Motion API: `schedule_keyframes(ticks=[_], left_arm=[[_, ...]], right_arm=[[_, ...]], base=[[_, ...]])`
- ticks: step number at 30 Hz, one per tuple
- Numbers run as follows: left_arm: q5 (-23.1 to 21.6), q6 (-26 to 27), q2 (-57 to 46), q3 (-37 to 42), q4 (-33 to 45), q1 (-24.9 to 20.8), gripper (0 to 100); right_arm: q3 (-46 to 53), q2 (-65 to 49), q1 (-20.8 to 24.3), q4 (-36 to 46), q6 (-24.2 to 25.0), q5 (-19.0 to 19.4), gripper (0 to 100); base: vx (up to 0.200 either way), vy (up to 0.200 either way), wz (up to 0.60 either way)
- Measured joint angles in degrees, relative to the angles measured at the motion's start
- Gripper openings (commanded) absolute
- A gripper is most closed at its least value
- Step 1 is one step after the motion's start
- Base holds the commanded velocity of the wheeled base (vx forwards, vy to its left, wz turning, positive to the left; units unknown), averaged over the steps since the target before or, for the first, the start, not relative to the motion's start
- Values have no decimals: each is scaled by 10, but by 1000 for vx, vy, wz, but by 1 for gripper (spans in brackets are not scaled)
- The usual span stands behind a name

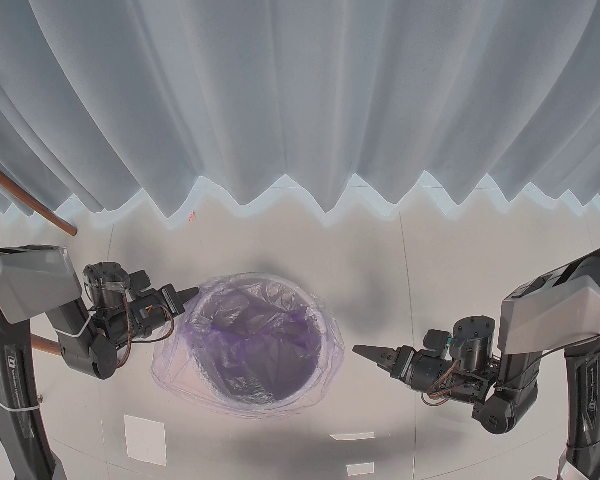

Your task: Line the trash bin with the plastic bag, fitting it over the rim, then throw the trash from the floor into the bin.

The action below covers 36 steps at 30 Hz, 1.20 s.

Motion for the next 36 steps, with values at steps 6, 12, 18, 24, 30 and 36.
schedule_keyframes(ticks=[6,12,18,24,30,36], left_arm=[[-34,-166,42,-11,-83,18,0],[-54,-238,79,-15,-116,35,0],[-53,-235,111,-19,-120,41,0],[-50,-235,117,-16,-121,39,0],[-50,-218,111,-4,-122,41,100],[-49,-216,75,21,-121,50,100]], right_arm=[[-2,1,-1,0,2,0,100],[-3,3,-1,0,4,0,100],[-4,5,-1,0,4,0,100],[-6,7,-1,0,4,0,100],[-6,8,-1,0,4,0,100],[-7,8,-1,0,4,0,100]], base=[[0,0,0],[0,0,0],[0,0,0],[0,0,0],[0,0,0],[0,0,0]])
